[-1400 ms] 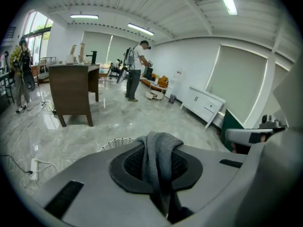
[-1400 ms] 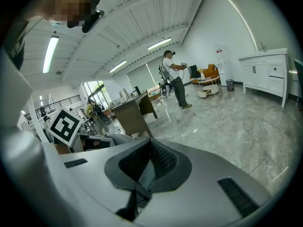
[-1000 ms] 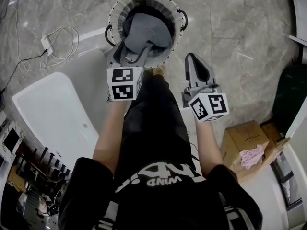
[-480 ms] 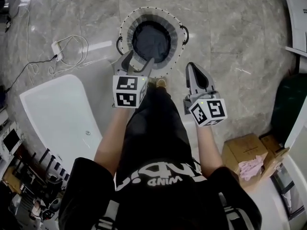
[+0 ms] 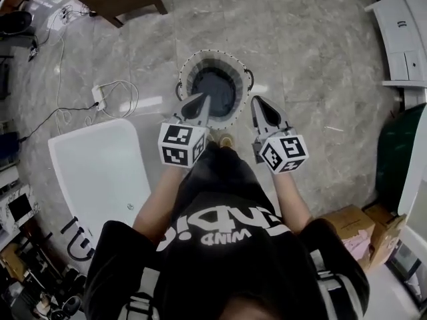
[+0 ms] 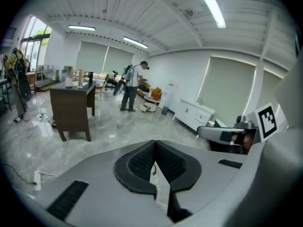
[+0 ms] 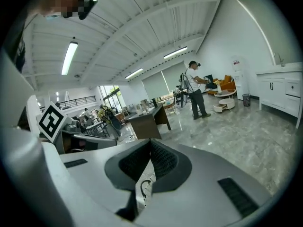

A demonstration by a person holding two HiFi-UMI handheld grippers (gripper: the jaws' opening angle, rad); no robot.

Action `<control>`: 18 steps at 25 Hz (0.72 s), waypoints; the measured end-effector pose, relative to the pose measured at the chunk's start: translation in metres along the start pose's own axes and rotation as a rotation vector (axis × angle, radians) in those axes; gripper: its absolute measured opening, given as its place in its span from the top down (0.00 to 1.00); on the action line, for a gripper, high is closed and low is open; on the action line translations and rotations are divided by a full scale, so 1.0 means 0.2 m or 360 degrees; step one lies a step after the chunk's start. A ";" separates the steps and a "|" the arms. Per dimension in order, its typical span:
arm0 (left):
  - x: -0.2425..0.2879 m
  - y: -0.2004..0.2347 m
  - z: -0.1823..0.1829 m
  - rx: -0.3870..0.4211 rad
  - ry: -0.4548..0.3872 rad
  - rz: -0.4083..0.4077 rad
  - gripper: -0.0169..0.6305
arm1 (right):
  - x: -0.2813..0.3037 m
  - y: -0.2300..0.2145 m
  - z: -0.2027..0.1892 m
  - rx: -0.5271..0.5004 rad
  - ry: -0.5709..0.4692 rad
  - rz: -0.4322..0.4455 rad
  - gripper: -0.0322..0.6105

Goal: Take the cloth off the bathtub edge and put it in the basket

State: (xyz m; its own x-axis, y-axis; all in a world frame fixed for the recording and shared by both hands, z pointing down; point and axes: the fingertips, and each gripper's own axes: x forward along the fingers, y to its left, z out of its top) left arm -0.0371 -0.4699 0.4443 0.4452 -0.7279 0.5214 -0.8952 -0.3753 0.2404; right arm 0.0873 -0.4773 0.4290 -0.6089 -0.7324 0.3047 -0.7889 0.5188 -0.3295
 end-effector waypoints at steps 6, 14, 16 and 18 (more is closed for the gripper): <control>-0.24 -0.16 0.19 0.0057 -0.0147 -0.0098 0.95 | -0.14 0.17 0.17 -0.0079 -0.0041 0.0135 0.93; -0.48 -0.19 0.30 0.0214 -0.0291 0.0004 0.95 | -0.27 0.25 0.26 -0.0143 -0.0082 0.0177 0.93; -0.52 -0.19 0.31 0.0206 -0.0323 0.0009 0.95 | -0.27 0.27 0.26 -0.0156 -0.0086 0.0185 0.93; -0.55 -0.17 0.30 0.0190 -0.0354 0.0023 0.95 | -0.27 0.28 0.26 -0.0169 -0.0097 0.0189 0.93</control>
State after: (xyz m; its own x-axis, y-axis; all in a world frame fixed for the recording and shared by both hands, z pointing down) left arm -0.0551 -0.4120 0.3288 0.4380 -0.8371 0.3278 -0.8985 -0.4196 0.1292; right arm 0.0793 -0.4314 0.3479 -0.6947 -0.6869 0.2136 -0.7181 0.6446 -0.2624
